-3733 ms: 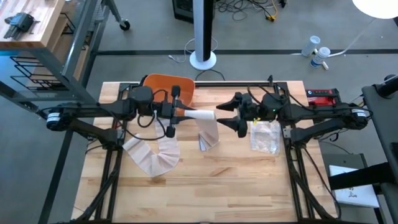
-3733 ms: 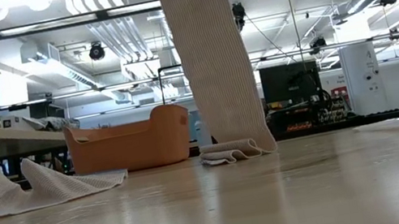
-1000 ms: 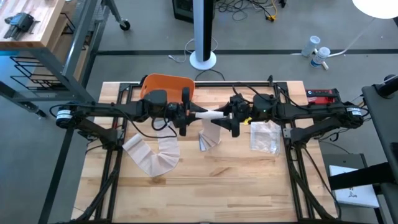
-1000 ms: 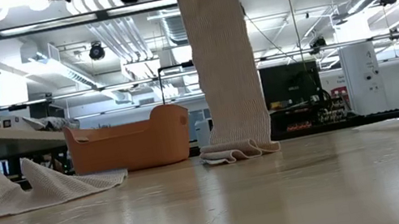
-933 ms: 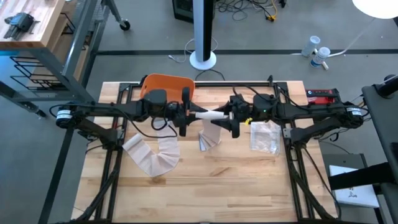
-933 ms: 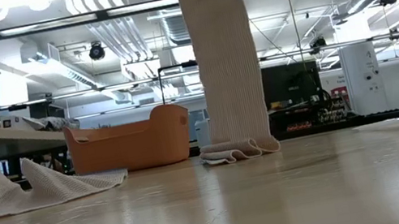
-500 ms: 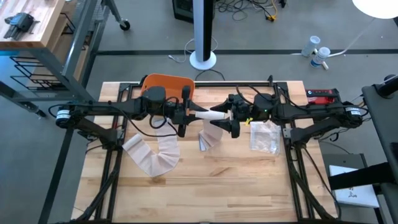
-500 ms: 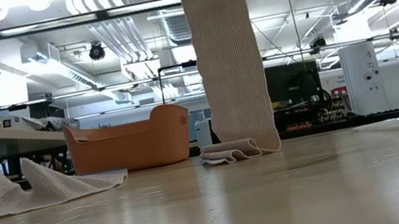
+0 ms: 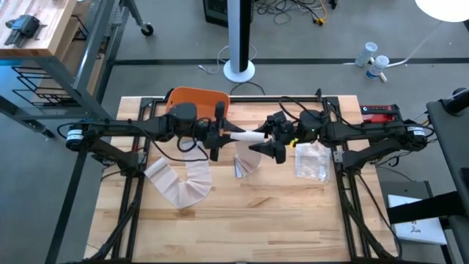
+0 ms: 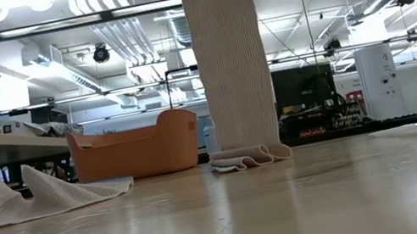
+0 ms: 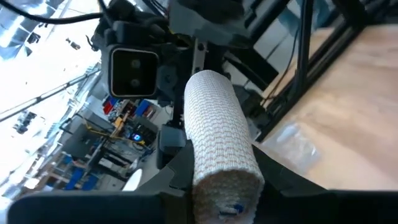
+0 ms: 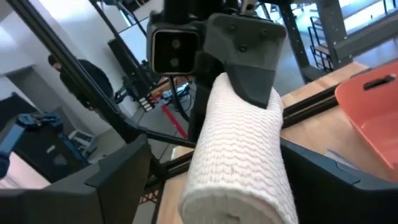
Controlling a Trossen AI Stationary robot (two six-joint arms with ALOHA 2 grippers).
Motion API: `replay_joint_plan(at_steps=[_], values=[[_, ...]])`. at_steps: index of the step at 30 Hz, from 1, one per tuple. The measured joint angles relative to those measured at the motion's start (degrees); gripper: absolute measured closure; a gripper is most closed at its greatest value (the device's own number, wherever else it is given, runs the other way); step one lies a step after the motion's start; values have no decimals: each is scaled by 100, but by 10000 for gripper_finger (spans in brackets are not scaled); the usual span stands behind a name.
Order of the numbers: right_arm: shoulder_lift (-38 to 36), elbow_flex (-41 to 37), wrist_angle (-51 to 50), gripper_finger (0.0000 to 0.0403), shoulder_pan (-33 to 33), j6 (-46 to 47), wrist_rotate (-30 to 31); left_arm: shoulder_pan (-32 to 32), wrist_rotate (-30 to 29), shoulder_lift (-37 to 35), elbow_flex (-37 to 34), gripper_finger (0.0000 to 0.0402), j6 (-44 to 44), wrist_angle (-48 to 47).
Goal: Roll bandage
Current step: Roll the right white bandage
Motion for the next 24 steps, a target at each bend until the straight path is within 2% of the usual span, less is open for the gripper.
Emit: replay_joint_plan(at_steps=[5,16,24], values=[[0,-2,-20,102,-4,425,55,0,-139,0,0,323,202,-43],[0,-2,-98,139,-4,387,54,0,-170,0,-4,323,373,-42],[0,-2,-177,174,-7,723,361,0,-478,0,-5,323,824,-43]])
